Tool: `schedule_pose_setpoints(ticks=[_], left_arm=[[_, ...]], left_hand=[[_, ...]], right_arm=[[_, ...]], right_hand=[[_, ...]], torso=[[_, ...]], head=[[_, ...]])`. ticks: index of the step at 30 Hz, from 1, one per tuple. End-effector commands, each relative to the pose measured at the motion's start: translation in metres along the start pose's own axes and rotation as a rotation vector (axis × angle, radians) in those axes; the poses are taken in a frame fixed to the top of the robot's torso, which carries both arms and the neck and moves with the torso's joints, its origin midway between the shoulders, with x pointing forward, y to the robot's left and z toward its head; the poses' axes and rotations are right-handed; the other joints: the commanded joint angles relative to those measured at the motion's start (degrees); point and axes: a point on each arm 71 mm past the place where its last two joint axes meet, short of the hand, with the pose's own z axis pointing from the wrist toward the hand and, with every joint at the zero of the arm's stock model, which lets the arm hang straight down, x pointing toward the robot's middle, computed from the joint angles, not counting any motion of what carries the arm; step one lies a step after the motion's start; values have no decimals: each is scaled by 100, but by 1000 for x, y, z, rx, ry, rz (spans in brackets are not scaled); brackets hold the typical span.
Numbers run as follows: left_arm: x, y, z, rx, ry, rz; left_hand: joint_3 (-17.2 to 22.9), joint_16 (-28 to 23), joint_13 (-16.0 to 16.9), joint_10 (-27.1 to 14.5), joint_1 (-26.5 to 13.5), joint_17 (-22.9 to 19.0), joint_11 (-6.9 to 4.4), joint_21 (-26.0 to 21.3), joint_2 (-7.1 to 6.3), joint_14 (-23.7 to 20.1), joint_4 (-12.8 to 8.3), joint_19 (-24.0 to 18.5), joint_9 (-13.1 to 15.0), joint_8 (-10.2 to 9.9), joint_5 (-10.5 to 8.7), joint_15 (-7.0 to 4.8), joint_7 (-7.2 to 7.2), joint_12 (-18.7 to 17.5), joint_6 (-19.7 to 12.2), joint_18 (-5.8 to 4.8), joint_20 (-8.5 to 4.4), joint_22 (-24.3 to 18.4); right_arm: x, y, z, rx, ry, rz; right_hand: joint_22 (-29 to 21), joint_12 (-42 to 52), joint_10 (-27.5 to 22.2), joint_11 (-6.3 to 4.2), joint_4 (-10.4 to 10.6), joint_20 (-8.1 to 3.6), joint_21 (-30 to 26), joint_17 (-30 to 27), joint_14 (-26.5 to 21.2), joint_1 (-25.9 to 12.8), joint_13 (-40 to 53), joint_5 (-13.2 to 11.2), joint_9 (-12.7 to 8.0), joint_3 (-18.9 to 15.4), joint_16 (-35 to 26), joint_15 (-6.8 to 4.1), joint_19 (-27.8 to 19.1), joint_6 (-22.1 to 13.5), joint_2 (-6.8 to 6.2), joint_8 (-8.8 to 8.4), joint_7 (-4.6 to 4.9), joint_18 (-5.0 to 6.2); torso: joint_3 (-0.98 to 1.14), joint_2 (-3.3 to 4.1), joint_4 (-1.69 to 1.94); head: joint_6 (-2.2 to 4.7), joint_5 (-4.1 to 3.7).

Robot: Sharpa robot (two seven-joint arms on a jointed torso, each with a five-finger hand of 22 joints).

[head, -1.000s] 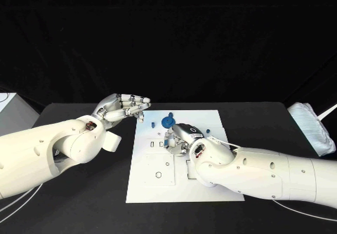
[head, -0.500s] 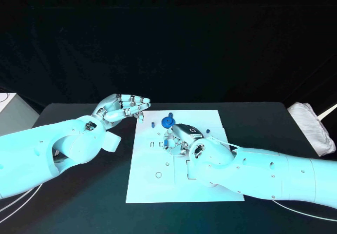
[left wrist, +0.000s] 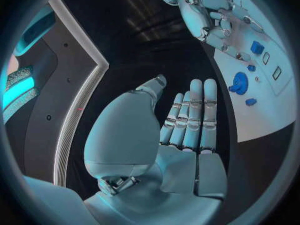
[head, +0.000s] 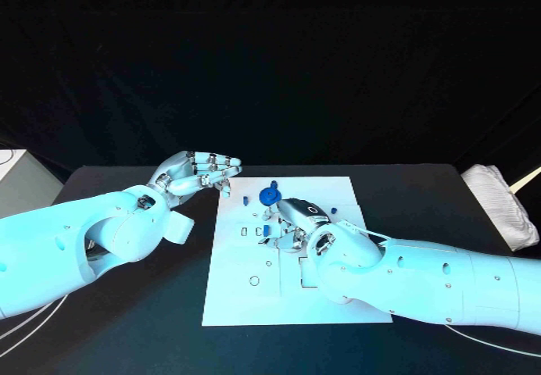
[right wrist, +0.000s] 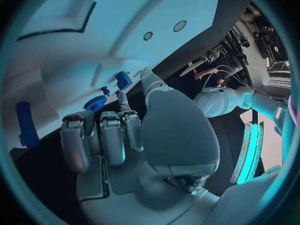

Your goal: Assemble the parts on the task board

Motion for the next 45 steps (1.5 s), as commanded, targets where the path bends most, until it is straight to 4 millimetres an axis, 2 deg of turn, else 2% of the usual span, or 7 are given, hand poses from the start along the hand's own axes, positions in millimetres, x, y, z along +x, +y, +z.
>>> schedule_pose_setpoints(ticks=[1,3,7,10,14,36,45], left_arm=[[-1,3,3,-41,-9,56],[-2,7,5,-84,-4,80],[-3,19,10,-207,30,169],[-4,26,17,-303,57,249],[-1,29,27,-408,86,337],[43,28,87,-840,379,888],[64,33,104,-851,410,930]], left_hand=[[-31,382,175,554,-191,131,-96,198,22,391,150,144,50,74,-28,-90,11,401,118,101,-62,72],[-53,862,425,1007,-322,387,-216,788,19,741,300,834,114,230,-29,-199,-48,857,233,-23,-174,812],[-162,2591,1386,1110,-461,2756,-432,1667,-24,2044,535,1868,370,752,-16,-389,-240,2217,354,-263,-364,2118],[-261,3459,2947,575,-545,4231,-601,2155,95,2800,800,2532,1024,1661,11,-526,-417,4322,277,-421,-526,2973],[-187,3854,4623,1177,-594,5076,-725,2513,170,3239,805,3098,1555,2302,27,-662,-574,5895,225,-573,-614,3730],[-545,3813,4741,910,-1519,5062,-683,2483,378,3206,830,3030,2159,2714,-9,-625,-544,6038,-136,-560,-604,3675],[-569,3815,4653,826,-1546,5072,-678,2480,405,3207,824,3028,2204,2735,-7,-620,-539,5980,-171,-561,-599,3678]], right_arm=[[-16,5,-4,-124,-59,101],[-25,4,-5,-166,-52,153],[-47,-5,-6,-204,-25,273],[-66,-17,-7,-194,-17,349],[-88,-32,-10,-168,-30,396],[-146,-108,-21,49,-130,393],[-147,-109,-20,64,-129,371]], right_hand=[[1509,-15,81,41,152,39,25,1505,595,274,1045,64,-12,-39,33,36,589,-15,144,-22,-2,-82],[1509,-16,76,22,132,29,25,1505,595,428,1044,174,7,75,33,21,589,90,240,36,-25,-82],[1509,-73,12,-19,23,-8,25,1505,595,663,997,622,34,332,33,-19,589,237,313,154,-61,-82],[1509,-77,8,-25,16,-15,25,1498,593,667,994,692,38,396,30,-24,589,268,296,185,-67,-82],[1509,-74,10,-32,19,-19,25,1505,595,647,995,717,45,422,33,-29,589,299,265,215,-75,-82],[1509,-128,-42,-21,63,-26,25,1479,588,516,946,938,20,580,21,-27,589,185,136,210,-58,-82],[1509,-134,-48,-20,73,-25,25,1470,585,497,941,948,19,585,17,-25,589,179,129,211,-58,-82]], torso=[[4,-34,-17],[8,-68,-21],[7,-134,-11],[11,-189,6],[14,-248,7],[66,-351,67],[64,-336,11]], head=[[26,8],[5,12],[-22,19],[-48,22],[-97,37],[-307,136],[-331,154]])
